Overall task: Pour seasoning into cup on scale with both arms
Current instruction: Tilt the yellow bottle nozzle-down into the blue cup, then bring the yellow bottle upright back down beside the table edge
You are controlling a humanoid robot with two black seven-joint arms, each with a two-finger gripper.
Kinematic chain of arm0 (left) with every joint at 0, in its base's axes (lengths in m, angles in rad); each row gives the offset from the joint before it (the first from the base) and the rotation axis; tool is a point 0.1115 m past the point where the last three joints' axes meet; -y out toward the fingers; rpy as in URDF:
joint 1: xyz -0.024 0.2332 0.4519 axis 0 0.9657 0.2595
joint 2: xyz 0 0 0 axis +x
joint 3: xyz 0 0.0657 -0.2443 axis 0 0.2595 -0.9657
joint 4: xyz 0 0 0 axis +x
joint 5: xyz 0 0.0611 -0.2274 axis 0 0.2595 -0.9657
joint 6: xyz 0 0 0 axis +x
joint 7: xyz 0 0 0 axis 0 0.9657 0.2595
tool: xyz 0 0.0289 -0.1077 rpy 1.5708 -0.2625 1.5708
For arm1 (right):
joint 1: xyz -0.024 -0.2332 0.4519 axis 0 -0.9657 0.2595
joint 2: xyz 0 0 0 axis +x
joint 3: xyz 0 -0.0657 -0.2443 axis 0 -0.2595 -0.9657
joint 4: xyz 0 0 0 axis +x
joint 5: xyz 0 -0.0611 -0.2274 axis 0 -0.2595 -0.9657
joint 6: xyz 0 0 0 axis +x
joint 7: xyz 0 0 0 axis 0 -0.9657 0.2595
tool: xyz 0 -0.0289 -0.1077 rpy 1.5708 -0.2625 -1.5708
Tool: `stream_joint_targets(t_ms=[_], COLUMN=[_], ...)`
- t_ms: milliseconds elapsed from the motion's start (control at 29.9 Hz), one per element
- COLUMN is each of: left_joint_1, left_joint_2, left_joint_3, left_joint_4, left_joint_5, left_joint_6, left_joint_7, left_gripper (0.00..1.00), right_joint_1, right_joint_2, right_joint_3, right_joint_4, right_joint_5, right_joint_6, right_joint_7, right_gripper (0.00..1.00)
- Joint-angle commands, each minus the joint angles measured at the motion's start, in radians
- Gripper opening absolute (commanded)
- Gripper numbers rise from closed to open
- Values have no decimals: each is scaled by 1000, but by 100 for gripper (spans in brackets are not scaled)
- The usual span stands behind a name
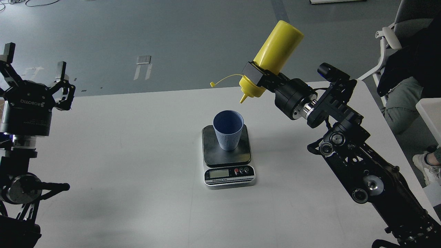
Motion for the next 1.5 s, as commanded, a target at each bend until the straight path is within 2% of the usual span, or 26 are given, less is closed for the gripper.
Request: stream_joint_targets(t_ms=[0, 67, 301, 635, 1070, 1271, 1338, 1371, 1438, 1471], left_joint_1=[1, -1, -1, -1, -1, -1, -1, -1, -1, 1], left_joint_2=[1, 1, 1, 1, 1, 1, 1, 1, 1, 1], left_joint_3=[0, -2, -20, -25, -26, -23, -22, -20, -17, -14], left_joint_4=[0, 0, 0, 0, 0, 0, 0, 0, 0, 0], left_joint_5=[0, -1, -1, -1, -1, -1, -1, -1, -1, -1], left_joint_6=[0, 0, 0, 0, 0, 0, 0, 0, 0, 0], left_joint_7=[-2, -2, -2, -2, -2, 0, 1, 1, 1, 1], left_gripper=[99, 99, 99, 99, 99, 99, 99, 99, 99, 99], right_joint_1=[-2, -3, 0, -26, -19, -6, -6, -9, -17, -26], right_joint_2=[0, 0, 0, 0, -15, 0, 0, -3, -9, -12], right_joint_3=[-39, -53, -94, -164, -171, -10, 36, 58, 96, 131], right_joint_4=[-3, -8, -28, -49, -65, -71, -62, -52, -43, -40], right_joint_5=[-96, -158, -160, -160, -160, -160, 24, 181, 357, 529], right_joint_6=[-30, -59, -154, -211, -256, -209, -124, -72, -34, -2], right_joint_7=[41, 81, 112, 170, 193, 164, 132, 97, 51, -1], right_gripper=[0, 0, 0, 0, 0, 0, 0, 0, 0, 0])
